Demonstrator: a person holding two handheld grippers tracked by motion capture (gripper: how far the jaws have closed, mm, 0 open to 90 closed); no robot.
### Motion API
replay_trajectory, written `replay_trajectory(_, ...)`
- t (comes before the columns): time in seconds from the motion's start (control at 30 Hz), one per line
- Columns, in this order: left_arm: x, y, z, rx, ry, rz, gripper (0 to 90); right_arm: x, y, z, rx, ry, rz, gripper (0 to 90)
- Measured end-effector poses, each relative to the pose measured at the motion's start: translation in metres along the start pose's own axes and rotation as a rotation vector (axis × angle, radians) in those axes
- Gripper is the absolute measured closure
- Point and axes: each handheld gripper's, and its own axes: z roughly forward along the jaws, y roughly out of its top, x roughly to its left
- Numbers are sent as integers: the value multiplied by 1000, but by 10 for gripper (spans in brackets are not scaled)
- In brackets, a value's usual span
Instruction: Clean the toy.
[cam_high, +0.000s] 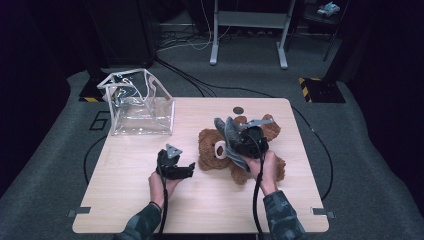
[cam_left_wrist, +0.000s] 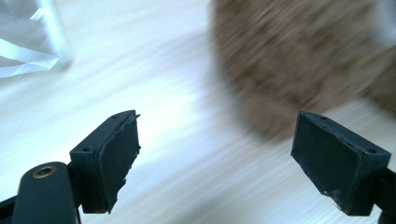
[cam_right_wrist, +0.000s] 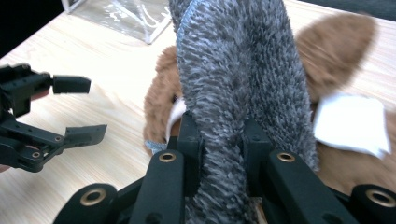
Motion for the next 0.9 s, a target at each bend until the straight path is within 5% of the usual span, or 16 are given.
replay_trajectory(0.27,39,-33,-1,87,49,-35,127,12,25,32,33,4,4,715)
replay_trajectory(0.43,47,-45,-2,82,75,-25,116,13,27,50,105,0,-1,585)
replay_trajectory(0.57,51,-49,-3,60,64,-17,100,9,27,42,74,-24,6,504)
replay_trajectory(0.63,53,-51,-3,40,61,-11,91,6,26,39,70,-29,25,534)
replay_trajectory(0.73,55,-51,-4,47,44,5,91,2,26,38,58,-43,30,695)
replay_trajectory(0.9,54,-52,-4,46,26,22,92,6,35,45,20,-80,27,751)
